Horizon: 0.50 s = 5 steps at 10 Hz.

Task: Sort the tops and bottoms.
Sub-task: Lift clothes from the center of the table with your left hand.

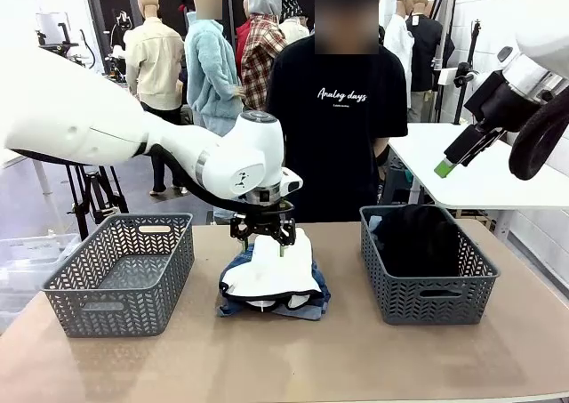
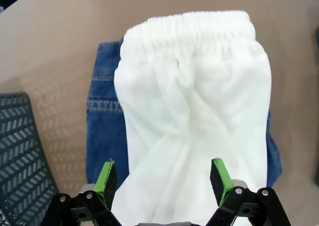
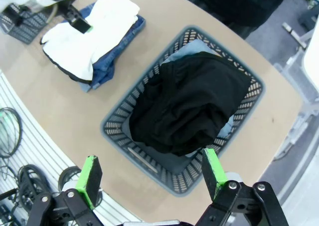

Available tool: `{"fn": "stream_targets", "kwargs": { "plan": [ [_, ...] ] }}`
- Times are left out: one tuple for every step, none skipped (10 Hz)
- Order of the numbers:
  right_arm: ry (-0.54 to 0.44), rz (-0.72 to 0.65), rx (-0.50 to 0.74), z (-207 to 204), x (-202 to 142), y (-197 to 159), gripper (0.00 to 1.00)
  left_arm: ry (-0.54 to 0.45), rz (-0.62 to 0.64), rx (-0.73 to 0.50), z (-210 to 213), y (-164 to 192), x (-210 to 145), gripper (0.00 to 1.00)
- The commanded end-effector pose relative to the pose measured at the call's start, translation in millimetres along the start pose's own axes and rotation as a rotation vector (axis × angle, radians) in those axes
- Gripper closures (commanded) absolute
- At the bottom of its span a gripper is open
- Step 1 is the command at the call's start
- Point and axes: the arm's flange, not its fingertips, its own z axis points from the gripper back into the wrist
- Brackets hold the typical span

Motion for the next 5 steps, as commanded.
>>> {"fn": "stream_targets", "kwargs": {
  "plan": [
    [0.012, 0.002, -0.005, 0, -2, 0, 0.00, -0.016, 0.035, -0.007, -4, -11, 11, 0.03],
    [0.012, 0.002, -0.005, 0, -2, 0, 0.00, -0.014, 0.053, -0.024, -11, -14, 12, 0.03],
    [0.012, 0.002, -0.005, 0, -2, 0, 0.00, -0.013, 0.072, -0.028, -19, -15, 13, 0.03],
    [0.012, 0.002, -0.005, 0, -2, 0, 0.00, -0.009, 0.079, -0.027, -25, -15, 14, 0.03],
    [0.012, 0.002, -0.005, 0, -2, 0, 0.00, -0.010, 0.081, -0.024, -29, -17, 14, 0.03]
  ]
}}
